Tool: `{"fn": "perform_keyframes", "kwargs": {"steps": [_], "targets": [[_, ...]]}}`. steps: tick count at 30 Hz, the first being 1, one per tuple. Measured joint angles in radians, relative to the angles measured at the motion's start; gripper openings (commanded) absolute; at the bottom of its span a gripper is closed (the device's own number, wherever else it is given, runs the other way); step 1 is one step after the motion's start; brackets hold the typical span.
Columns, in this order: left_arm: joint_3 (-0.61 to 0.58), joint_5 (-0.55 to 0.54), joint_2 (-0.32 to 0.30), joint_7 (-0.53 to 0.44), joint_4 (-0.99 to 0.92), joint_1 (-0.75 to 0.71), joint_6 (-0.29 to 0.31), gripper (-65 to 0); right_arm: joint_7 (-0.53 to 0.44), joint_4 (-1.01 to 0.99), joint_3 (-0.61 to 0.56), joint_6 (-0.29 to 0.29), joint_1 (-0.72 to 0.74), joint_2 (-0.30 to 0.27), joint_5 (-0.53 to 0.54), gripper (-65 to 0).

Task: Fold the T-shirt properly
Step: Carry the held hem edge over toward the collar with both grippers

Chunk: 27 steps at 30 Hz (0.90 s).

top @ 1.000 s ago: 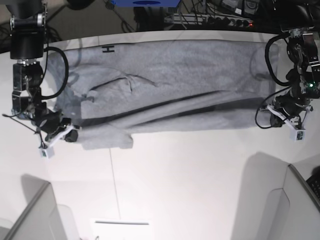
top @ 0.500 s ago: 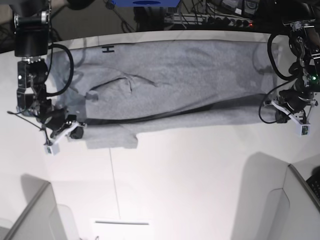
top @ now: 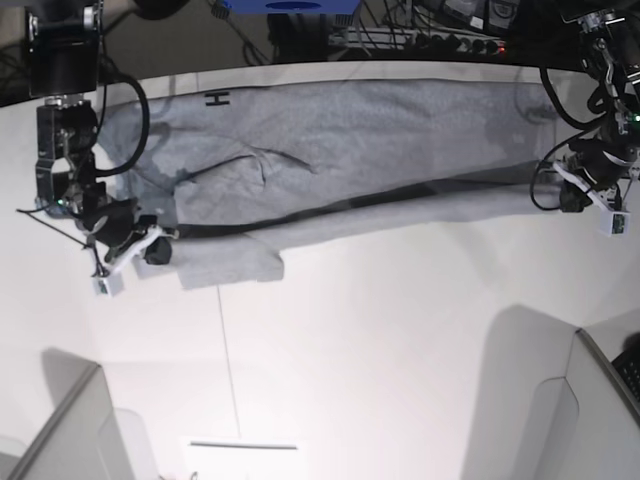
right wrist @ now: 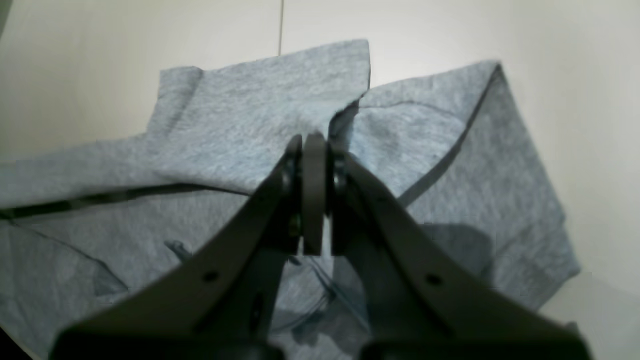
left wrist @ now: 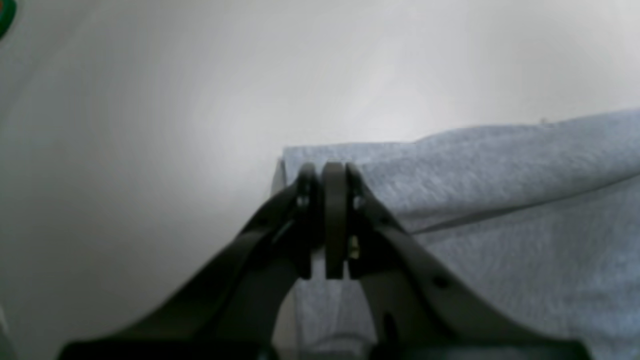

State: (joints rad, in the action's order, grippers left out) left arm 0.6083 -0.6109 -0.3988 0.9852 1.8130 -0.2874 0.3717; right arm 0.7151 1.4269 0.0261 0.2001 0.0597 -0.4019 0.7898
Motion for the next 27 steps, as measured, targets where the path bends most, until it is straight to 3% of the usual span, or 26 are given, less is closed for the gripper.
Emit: {"fn": "perform_keyframes", "kwargs": {"steps": [11,24,27], "targets": [[0.013,-0.003,0.02,-0.001,0.014,-0.014,0.003,-65.0,0.012,0.08,0.098,0.0,-0.074,0.002,0.002,-65.0],[0.014,-0.002,0.019,0.0,0.076,-0.047,0.003,-65.0,0.016,0.216,0.108,-0.002,-0.151,0.002,0.011,-65.0],[0.014,0.001,0.018,0.0,0.076,-0.045,0.003,-65.0,0.084,0.235,0.176,0.0,-0.171,0.013,0.014,-65.0]]}}
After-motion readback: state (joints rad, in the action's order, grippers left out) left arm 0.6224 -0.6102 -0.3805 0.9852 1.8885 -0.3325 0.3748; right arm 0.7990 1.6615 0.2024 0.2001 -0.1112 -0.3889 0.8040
